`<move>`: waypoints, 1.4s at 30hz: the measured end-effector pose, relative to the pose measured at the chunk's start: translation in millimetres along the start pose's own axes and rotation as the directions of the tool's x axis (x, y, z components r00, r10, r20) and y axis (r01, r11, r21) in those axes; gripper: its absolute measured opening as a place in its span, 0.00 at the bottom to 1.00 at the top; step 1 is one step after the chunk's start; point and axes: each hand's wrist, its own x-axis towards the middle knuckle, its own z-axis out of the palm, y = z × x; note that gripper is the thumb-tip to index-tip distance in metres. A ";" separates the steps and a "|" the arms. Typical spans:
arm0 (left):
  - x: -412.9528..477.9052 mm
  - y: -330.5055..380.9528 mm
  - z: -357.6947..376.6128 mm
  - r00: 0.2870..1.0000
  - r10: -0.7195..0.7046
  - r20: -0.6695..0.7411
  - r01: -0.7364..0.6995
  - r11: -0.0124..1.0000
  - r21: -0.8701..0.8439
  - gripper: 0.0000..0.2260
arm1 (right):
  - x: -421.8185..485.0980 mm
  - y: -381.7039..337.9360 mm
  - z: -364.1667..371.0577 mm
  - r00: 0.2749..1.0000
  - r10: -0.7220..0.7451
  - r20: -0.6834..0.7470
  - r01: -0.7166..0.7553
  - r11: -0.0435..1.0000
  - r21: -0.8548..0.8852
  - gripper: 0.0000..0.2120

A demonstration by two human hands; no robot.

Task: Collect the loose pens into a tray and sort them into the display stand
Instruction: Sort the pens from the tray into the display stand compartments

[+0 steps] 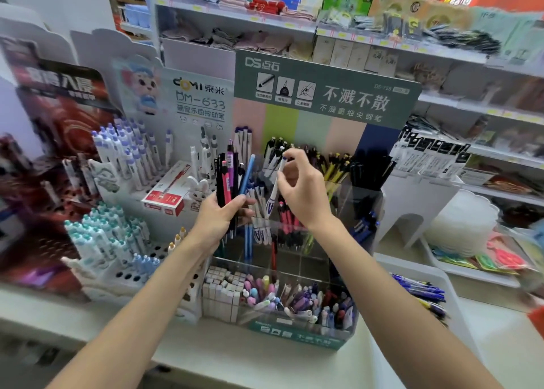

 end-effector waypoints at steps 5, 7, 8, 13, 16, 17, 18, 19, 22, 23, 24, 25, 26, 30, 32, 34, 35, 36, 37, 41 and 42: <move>-2.8 2.2 -5.9 1.000 -0.010 0.016 0.010 1.000 0.005 0.07 | -20.0 11.0 22.1 0.977 -0.090 0.191 0.131 0.969 -0.211 0.08; -3.4 1.9 -6.9 1.000 -0.004 0.012 0.004 1.000 0.003 0.06 | -20.0 12.2 22.0 0.972 -0.126 0.196 0.173 0.955 -0.241 0.07; -3.3 2.0 -7.0 1.000 0.004 0.013 -0.004 1.000 0.006 0.07 | -18.3 12.6 20.5 0.974 -0.136 0.183 0.178 0.955 -0.239 0.09; -0.8 7.7 7.8 0.998 0.034 0.053 -0.036 0.998 0.045 0.06 | -4.8 -6.8 3.4 0.990 0.050 0.134 -0.064 0.993 0.100 0.18; -2.3 6.9 21.6 0.995 0.030 0.100 -0.035 0.998 0.053 0.07 | -1.9 -17.4 0.9 0.970 0.149 0.193 -0.197 0.945 0.261 0.22; -3.8 5.8 24.1 0.993 0.026 0.119 -0.033 0.998 0.056 0.08 | -3.5 -18.0 1.2 0.970 0.159 0.185 -0.207 0.939 0.276 0.22; -5.8 4.7 25.0 0.991 0.026 0.134 -0.033 0.998 0.054 0.09 | -5.9 -17.5 1.4 0.972 0.169 0.162 -0.211 0.933 0.292 0.22; -6.9 3.3 23.7 0.990 0.031 0.139 -0.040 0.997 0.059 0.10 | -8.8 -16.8 1.1 0.975 0.180 0.129 -0.213 0.925 0.314 0.22; -10.4 -1.8 9.0 0.996 0.033 0.082 -0.040 0.995 0.087 0.08 | -17.8 -13.2 -2.2 0.969 0.245 -0.011 -0.221 0.889 0.400 0.20; -11.2 -4.5 2.7 0.998 0.018 0.062 -0.023 0.997 0.075 0.07 | -20.6 -12.6 -3.6 0.960 0.274 -0.049 -0.228 0.874 0.428 0.19; -12.7 -7.2 -3.1 0.999 0.002 0.046 -0.004 0.998 0.059 0.06 | -23.8 -11.2 -4.0 0.955 0.288 -0.074 -0.229 0.871 0.435 0.18; -14.2 -9.6 -8.2 1.000 -0.010 0.027 0.008 0.998 0.055 0.06 | -27.6 -10.6 -3.3 0.958 0.275 -0.087 -0.216 0.884 0.413 0.18; -16.3 -10.8 -12.0 1.000 -0.013 0.007 0.013 0.998 0.068 0.05 | -32.4 -9.8 -0.6 0.968 0.236 -0.088 -0.190 0.913 0.360 0.18; -21.7 -17.9 -21.5 1.000 -0.015 -0.011 0.016 0.995 0.101 0.05 | -58.3 -5.4 16.6 0.997 0.070 -0.032 -0.065 0.988 0.142 0.19; -23.8 -21.5 -25.1 1.000 -0.023 0.003 0.022 0.997 0.079 0.04 | -70.8 -3.9 25.5 0.999 0.027 0.037 -0.029 0.998 0.064 0.19; -26.0 -24.1 -28.4 0.999 -0.032 0.009 0.032 0.997 0.066 0.04 | -84.6 -3.5 36.2 0.993 -0.001 0.115 0.002 1.000 -0.008 0.18; -26.8 -25.2 -29.6 0.999 -0.038 0.011 0.037 0.997 0.062 0.05 | -91.5 -3.7 41.7 0.989 0.002 0.149 0.004 0.999 -0.036 0.17; -27.6 -25.9 -30.4 0.999 -0.044 0.013 0.043 0.997 0.061 0.06 | -97.9 -3.2 47.4 0.983 0.014 0.181 -0.003 0.998 -0.063 0.16; -28.2 -26.7 -31.7 0.999 -0.048 0.012 0.048 0.997 0.064 0.07 | -103.7 -2.0 52.4 0.976 0.034 0.216 -0.014 0.996 -0.091 0.15; -30.1 -29.2 -36.9 0.998 -0.065 0.020 0.063 0.995 0.076 0.08 | -115.8 -0.2 60.1 0.942 0.128 0.310 -0.079 0.983 -0.166 0.16; -30.5 -29.5 -37.0 0.997 -0.069 0.019 0.068 0.995 0.068 0.08 | -114.8 -1.2 57.7 0.950 0.115 0.289 -0.072 0.985 -0.155 0.18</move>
